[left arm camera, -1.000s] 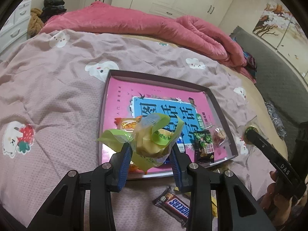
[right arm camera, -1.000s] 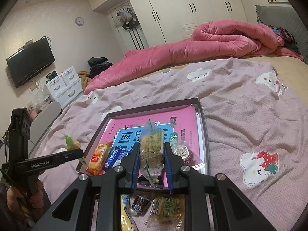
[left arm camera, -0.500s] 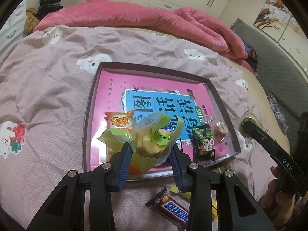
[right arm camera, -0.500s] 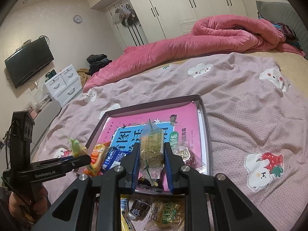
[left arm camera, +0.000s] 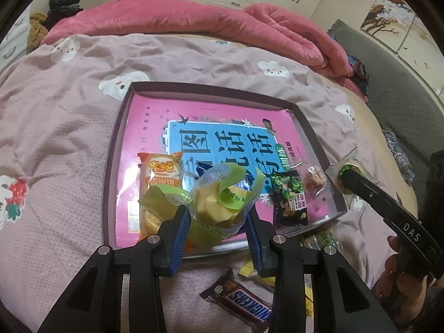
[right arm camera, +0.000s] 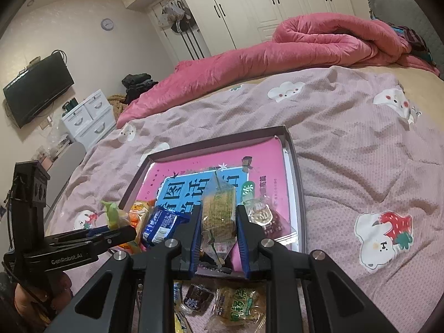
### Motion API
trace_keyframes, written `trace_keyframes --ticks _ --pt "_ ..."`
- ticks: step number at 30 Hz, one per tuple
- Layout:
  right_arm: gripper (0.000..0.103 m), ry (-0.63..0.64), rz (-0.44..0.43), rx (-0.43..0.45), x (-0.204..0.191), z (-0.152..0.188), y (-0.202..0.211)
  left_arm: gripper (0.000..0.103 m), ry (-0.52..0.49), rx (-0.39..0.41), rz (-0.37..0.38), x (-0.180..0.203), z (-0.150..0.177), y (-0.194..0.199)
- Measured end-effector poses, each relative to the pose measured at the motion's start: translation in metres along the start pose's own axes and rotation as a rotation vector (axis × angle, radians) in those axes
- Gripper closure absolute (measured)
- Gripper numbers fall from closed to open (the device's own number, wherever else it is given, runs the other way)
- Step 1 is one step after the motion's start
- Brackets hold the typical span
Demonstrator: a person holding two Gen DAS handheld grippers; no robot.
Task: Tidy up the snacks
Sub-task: 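Lift both bags and carry them over the tray, then lower both bags into the tray and open both tools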
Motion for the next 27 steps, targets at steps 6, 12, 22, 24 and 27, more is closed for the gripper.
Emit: trace_keyframes --ticks 6,12,22,24,27 --pt "0.079 -0.013 0.012 -0.026 0.004 0.005 -0.005 0.063 -0.011 -0.012 0.019 0.004 0.004 -0.003" --pt "0.079 -0.014 0.024 -0.054 0.005 0.008 -0.012 0.063 -0.018 -0.024 0.018 0.004 0.006 -0.008" --pt "0.079 0.009 0.025 -0.099 -0.002 0.016 -0.025 0.063 -0.021 -0.032 0.012 0.004 0.004 -0.013" --pt "0.079 0.009 0.032 -0.101 -0.002 0.017 -0.026 0.063 -0.022 -0.032 0.013 0.004 0.004 -0.014" --pt "0.079 -0.013 0.039 -0.106 0.003 0.017 -0.028 0.063 -0.023 -0.031 0.012 0.003 0.004 -0.013"
Point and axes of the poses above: each gripper's, at about its wrist camera, not at the fingertips, and y roughly against the way its jaws point, x to its right, z to its underside, the point moved 6 cm from there along -y, roughly the way its jaws point, and after that the axes turned 13 degrees about -x, right-handed, at the moved point
